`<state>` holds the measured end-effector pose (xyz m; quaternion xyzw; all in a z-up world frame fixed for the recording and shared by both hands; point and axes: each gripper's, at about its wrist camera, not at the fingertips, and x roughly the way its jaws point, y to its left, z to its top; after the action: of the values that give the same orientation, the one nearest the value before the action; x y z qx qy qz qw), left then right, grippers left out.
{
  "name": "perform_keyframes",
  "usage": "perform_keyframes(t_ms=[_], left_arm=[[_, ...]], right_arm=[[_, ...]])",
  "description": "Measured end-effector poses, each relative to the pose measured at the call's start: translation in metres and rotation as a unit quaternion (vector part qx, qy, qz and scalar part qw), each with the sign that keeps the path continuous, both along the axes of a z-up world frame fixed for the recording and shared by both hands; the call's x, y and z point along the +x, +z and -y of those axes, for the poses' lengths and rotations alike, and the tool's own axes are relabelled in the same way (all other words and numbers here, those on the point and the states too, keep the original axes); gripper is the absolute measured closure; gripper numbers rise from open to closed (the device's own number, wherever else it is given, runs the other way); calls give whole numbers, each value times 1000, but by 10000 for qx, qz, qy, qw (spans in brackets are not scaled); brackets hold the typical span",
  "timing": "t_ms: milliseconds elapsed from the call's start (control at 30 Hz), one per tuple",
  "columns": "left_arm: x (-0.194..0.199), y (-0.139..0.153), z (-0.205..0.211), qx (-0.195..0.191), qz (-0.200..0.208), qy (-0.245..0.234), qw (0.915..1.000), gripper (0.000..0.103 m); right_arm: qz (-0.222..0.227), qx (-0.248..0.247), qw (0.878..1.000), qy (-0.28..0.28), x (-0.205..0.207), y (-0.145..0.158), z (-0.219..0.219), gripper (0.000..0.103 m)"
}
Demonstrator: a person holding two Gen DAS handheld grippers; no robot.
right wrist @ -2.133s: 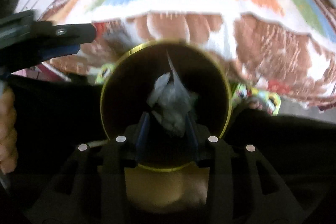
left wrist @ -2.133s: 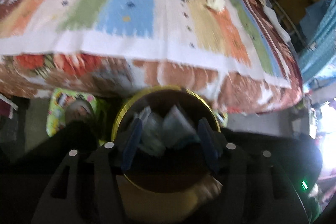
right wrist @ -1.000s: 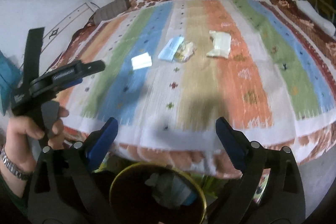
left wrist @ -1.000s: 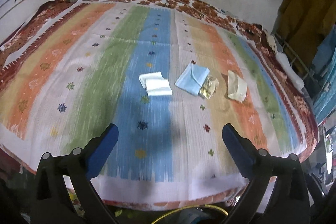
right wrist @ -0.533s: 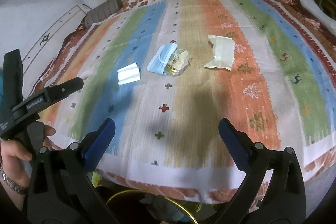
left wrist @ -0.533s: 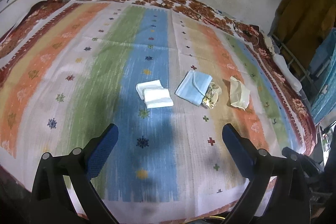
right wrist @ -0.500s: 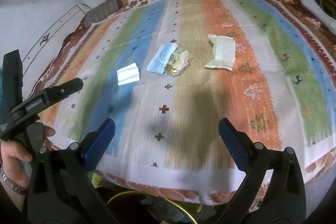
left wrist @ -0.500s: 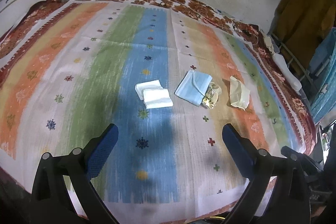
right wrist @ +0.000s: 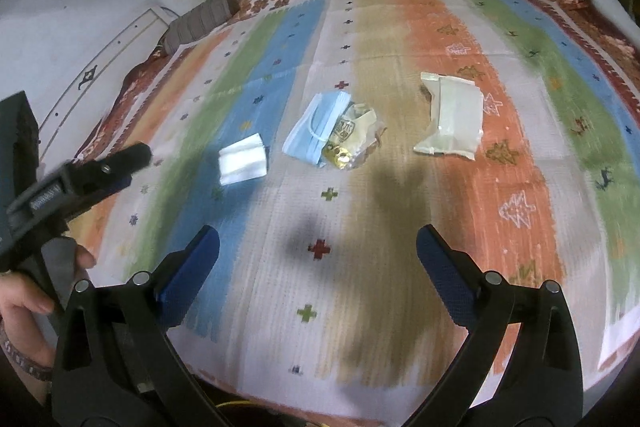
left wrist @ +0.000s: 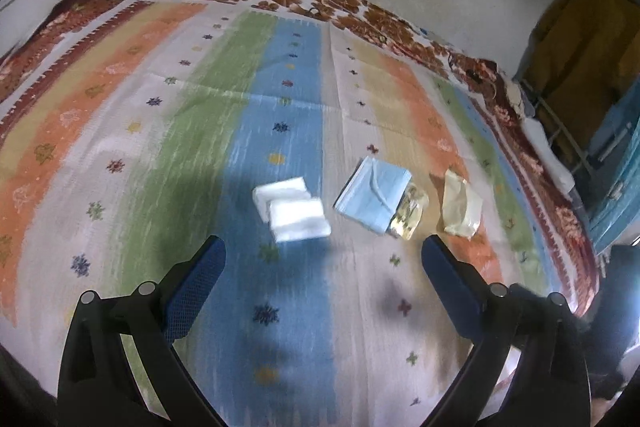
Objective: Collect trash
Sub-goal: 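Move both tools back toward the mask and snack wrapper on the blanket, then grasp the gold snack wrapper with the right tool while the left tool grasps the blue mask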
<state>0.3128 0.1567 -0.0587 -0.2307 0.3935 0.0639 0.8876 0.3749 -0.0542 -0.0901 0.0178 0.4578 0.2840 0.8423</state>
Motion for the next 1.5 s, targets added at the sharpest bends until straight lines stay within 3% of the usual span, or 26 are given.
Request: perform_keyframes(t_ms=[233,400,567,733,900,1100,1233,1300,1400,1500], left_arm=[[29,-3,-6,-25,-51,-168,9998,8],[43,-11,-6,-218,-184,-332,9990,21],[60,-21,-4,-71,-377,-431,9983,21],[72,-30,-10,-169,-434,-416,9980,21],[83,-35,-21,-189,-378,-425,9982,21],[94,-46,-21,-254,-377,-578,9973,21],[99,-54,-24,-562,-403,-523,9962,21],[101,-51,-22,-609,-294,-586,9960,21],[107,-53,-15,-314,-412,-575,9970,21],[112,-60,-17,-566,-531,-398,9962,21]], right_arm=[[-173,17,9997,-199,36,-17,-6,9],[-274,65,9995,-167,52,-26,-12,10],[-295,-72,9995,-128,65,-38,-22,11],[-333,-103,9993,-122,76,-47,-27,12],[-458,-122,9988,-83,86,-58,-31,25],[-580,-5,9982,-116,98,-66,-36,27],[-677,22,9976,-116,105,-72,-39,31],[-710,37,9974,-94,107,-76,-42,36],[-728,7,9973,-29,112,-82,-46,45],[-787,39,9968,-158,119,-87,-45,51]])
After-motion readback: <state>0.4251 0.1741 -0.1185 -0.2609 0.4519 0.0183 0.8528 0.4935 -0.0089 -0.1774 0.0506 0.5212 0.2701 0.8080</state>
